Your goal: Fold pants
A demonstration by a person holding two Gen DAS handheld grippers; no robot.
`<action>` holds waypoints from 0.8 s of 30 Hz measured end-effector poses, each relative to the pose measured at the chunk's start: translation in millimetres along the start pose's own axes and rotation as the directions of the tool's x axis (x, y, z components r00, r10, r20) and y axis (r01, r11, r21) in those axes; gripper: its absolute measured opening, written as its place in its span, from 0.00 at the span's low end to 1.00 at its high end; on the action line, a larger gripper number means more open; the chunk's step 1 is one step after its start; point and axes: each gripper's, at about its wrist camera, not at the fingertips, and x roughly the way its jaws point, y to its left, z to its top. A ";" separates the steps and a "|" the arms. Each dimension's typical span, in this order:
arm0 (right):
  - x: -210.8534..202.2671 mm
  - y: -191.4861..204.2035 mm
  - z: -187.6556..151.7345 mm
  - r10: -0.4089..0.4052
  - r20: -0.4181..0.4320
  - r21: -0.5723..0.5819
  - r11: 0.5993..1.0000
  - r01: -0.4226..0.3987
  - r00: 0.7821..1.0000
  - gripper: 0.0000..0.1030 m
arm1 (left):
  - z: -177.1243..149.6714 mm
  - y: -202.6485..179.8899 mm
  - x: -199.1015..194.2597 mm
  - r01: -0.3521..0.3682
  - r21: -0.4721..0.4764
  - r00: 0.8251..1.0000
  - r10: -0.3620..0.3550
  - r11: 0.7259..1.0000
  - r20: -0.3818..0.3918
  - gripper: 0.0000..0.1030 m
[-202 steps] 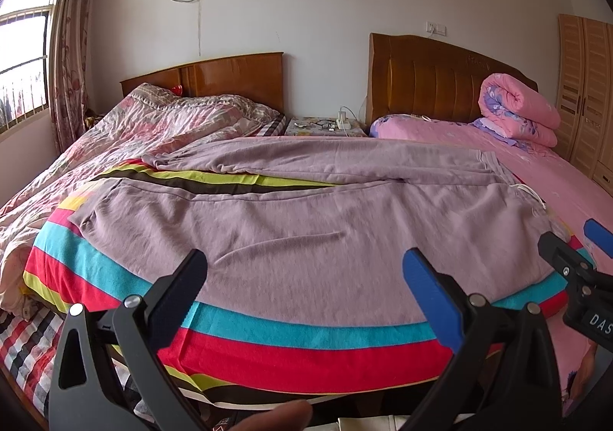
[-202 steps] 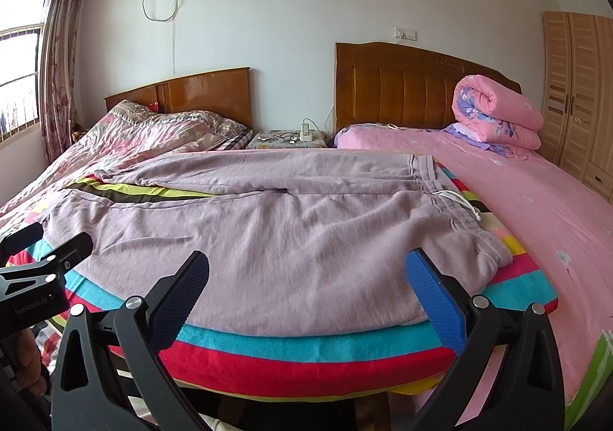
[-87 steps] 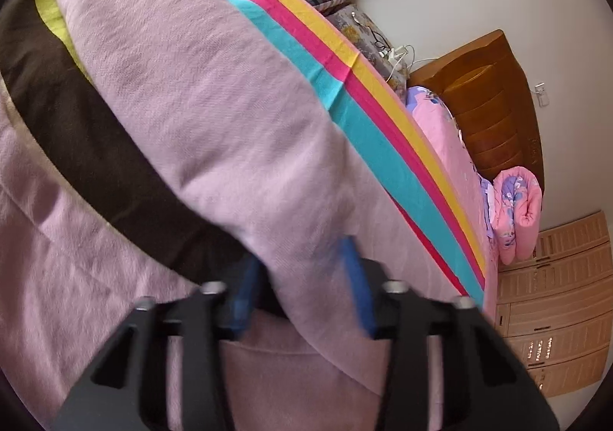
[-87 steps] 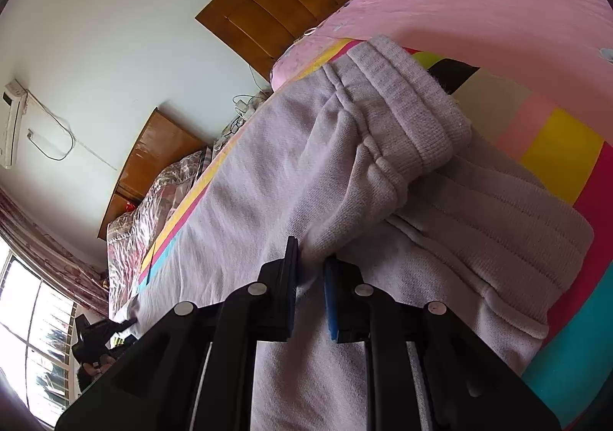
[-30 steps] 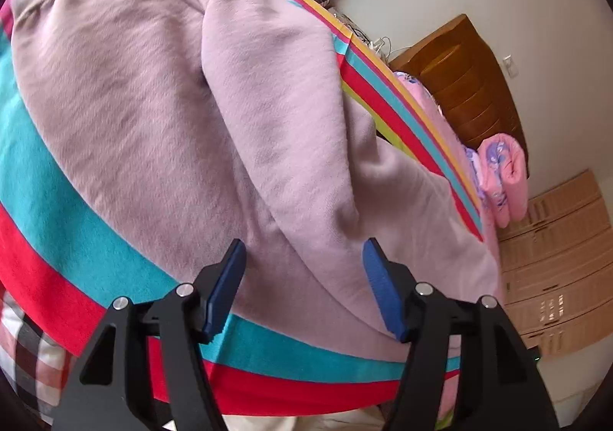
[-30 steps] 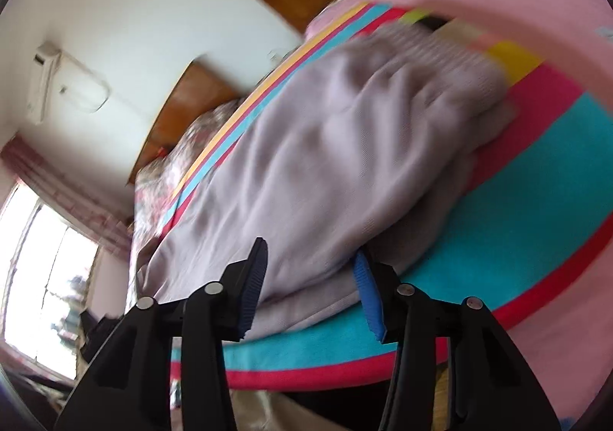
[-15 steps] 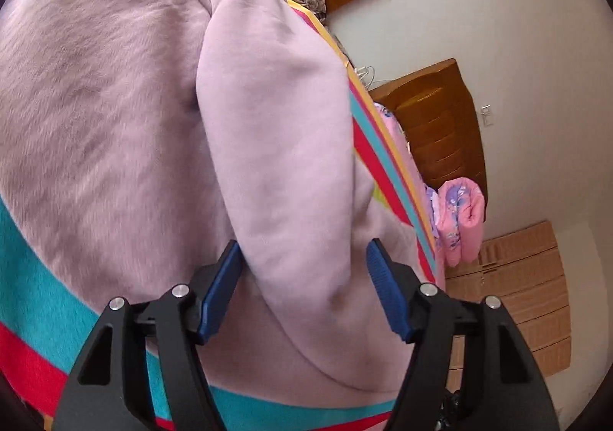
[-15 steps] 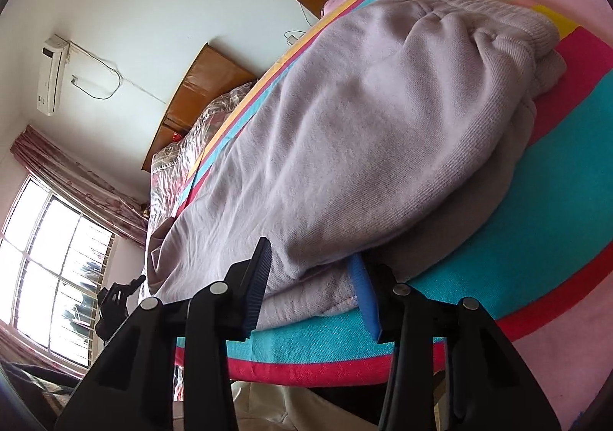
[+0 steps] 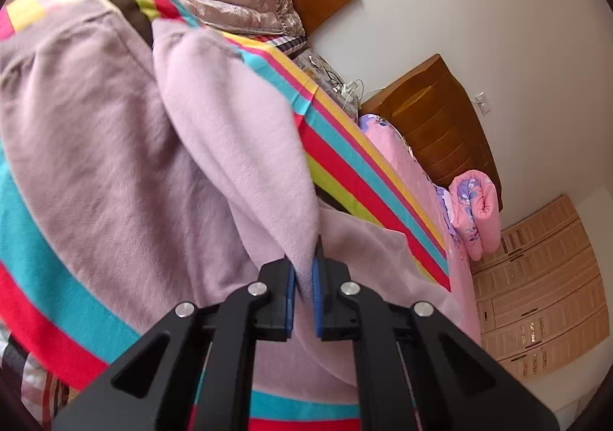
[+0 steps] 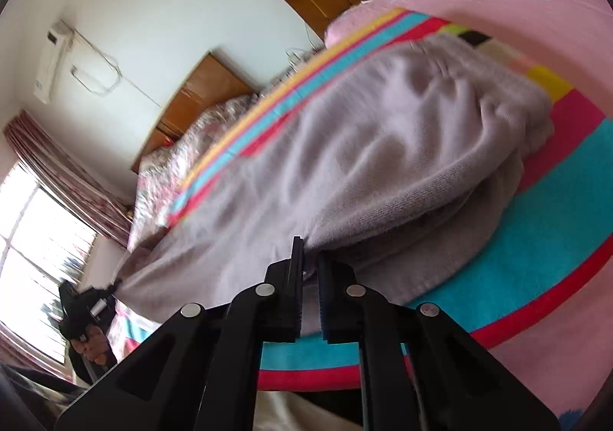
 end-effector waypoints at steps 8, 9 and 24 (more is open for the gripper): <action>21.5 -18.1 -21.1 -0.088 -0.105 0.010 0.996 0.089 0.991 0.08 | -13.3 34.6 16.6 -0.217 0.065 0.970 0.222 0.974 -0.094 0.07; 15.6 -12.6 -19.0 -0.085 -0.086 -0.007 0.996 0.084 0.993 0.08 | -12.1 38.1 21.7 -0.226 0.063 0.967 0.232 0.972 -0.105 0.07; 0.0 -36.6 -18.2 -0.129 -0.042 0.033 0.991 0.131 0.991 0.50 | -19.9 33.3 8.7 -0.332 0.116 0.938 0.340 0.936 -0.063 0.56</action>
